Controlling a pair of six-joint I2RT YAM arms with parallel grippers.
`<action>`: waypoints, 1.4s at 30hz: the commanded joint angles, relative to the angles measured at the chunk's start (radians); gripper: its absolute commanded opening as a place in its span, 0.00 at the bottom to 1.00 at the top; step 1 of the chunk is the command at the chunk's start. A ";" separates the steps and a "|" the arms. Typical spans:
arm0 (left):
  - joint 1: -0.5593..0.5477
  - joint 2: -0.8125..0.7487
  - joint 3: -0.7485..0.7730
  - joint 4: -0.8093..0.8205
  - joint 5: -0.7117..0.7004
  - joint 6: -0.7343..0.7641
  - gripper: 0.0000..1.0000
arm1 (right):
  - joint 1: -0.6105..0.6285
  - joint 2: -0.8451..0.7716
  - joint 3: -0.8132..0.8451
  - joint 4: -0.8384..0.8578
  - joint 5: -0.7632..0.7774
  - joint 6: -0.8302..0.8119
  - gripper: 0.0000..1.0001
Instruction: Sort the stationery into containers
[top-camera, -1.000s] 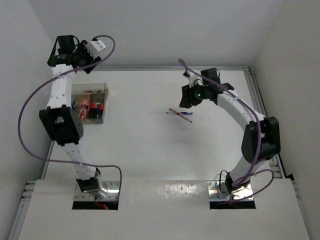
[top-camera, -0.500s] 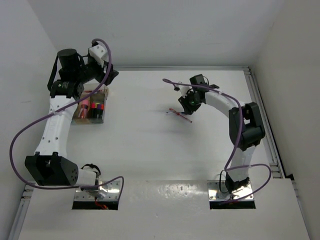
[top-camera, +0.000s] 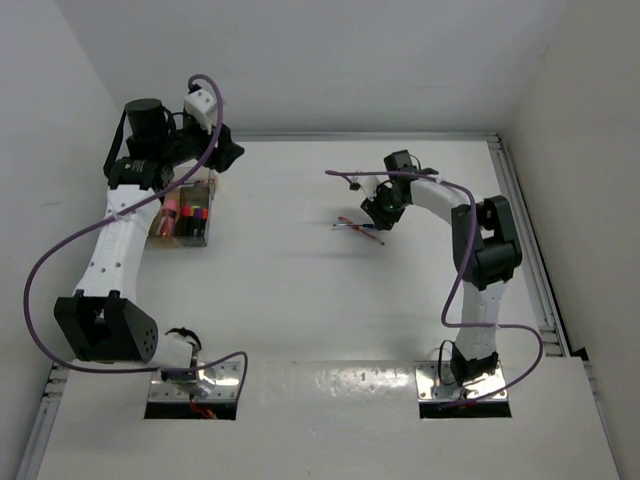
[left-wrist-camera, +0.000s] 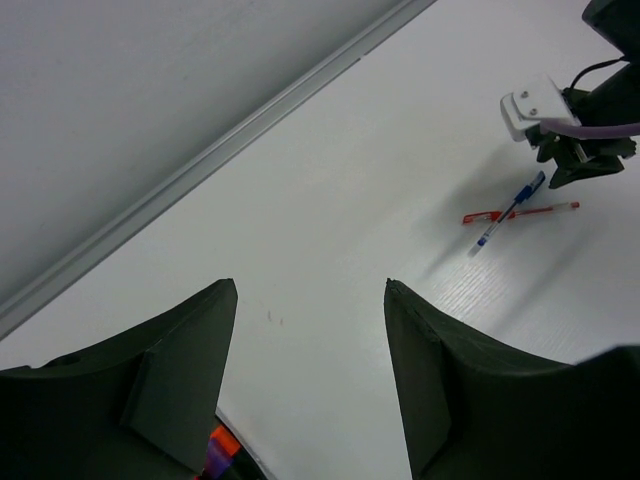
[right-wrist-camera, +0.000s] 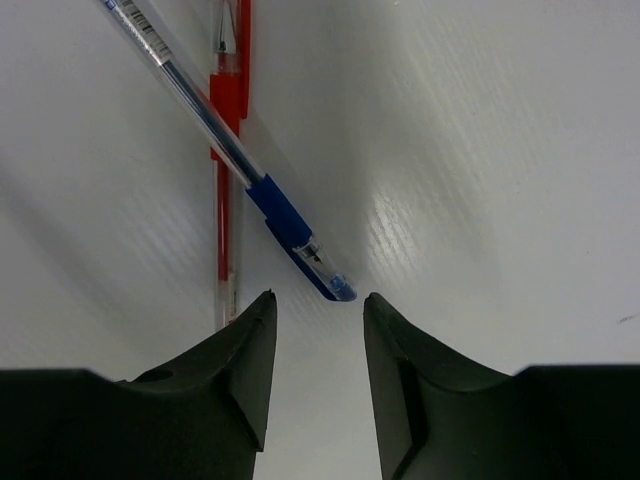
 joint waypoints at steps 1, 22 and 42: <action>-0.025 0.004 0.049 0.042 0.030 -0.028 0.67 | -0.004 -0.001 0.034 0.002 -0.048 -0.078 0.40; -0.031 0.010 0.051 0.057 0.027 -0.066 0.67 | 0.015 0.120 0.116 -0.033 -0.061 -0.221 0.33; 0.024 -0.099 -0.061 0.278 0.135 -0.319 0.67 | 0.000 -0.246 0.112 -0.116 -0.265 -0.053 0.00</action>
